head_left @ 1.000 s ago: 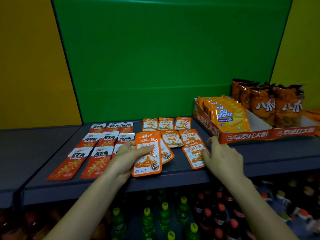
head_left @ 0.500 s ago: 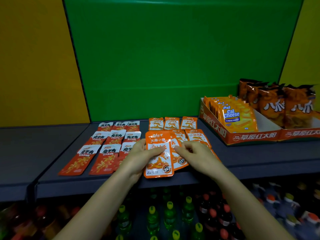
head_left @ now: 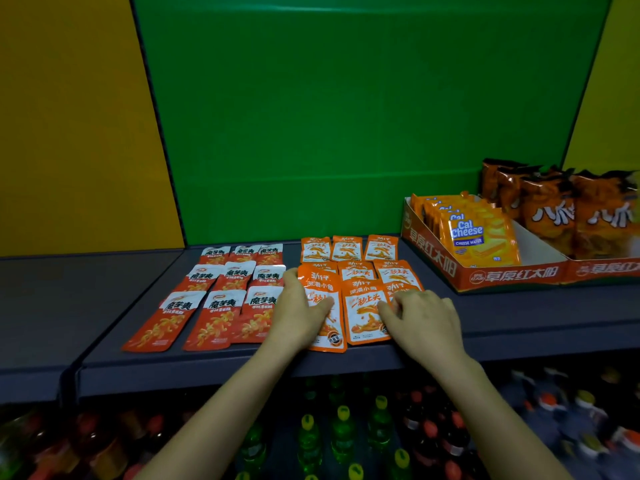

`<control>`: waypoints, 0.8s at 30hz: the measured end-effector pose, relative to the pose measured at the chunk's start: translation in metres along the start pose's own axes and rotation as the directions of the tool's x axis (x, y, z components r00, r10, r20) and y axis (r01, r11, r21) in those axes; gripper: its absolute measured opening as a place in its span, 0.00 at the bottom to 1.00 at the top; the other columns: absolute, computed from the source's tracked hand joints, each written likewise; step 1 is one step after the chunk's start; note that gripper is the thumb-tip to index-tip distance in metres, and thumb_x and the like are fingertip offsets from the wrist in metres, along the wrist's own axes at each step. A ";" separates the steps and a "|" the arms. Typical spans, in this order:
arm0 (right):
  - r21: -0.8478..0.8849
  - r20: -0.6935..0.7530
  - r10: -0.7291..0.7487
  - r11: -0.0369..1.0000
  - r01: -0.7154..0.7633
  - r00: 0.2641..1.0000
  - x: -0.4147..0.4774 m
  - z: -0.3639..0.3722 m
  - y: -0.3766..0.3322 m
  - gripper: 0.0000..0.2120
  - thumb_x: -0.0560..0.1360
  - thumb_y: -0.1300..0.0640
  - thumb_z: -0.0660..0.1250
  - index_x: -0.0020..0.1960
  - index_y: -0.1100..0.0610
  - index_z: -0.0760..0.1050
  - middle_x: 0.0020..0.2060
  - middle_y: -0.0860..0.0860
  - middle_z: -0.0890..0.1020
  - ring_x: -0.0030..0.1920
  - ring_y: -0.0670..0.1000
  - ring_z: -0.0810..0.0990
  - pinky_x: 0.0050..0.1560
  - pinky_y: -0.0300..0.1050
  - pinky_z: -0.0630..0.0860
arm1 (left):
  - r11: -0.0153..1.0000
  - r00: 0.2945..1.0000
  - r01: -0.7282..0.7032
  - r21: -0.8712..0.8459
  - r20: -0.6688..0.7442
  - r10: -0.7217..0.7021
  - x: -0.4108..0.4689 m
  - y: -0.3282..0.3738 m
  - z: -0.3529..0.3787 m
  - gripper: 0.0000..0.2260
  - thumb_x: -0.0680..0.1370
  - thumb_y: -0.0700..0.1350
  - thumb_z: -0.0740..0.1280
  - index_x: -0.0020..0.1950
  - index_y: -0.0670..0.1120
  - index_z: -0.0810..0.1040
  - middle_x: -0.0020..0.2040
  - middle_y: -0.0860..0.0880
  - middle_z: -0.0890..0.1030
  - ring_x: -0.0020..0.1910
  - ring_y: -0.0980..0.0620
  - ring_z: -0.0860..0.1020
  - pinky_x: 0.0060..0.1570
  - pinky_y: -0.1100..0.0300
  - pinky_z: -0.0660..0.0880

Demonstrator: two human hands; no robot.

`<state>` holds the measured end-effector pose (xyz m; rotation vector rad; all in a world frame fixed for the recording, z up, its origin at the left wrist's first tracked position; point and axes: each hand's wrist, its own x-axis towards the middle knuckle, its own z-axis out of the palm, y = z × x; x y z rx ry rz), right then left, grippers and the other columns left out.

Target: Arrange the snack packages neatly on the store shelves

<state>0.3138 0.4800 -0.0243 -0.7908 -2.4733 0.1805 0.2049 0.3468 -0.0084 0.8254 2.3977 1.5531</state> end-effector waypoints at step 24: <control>0.127 -0.113 -0.101 0.985 0.115 0.988 0.002 -0.005 0.020 0.08 0.77 0.46 0.60 0.47 0.50 0.72 0.45 0.43 0.73 0.51 0.49 0.73 0.49 0.42 0.60 | 0.748 0.843 -0.327 0.578 -0.180 0.508 -0.001 -0.016 0.021 0.14 0.80 0.50 0.58 0.64 0.47 0.72 0.62 0.51 0.74 0.63 0.51 0.68 0.58 0.61 0.58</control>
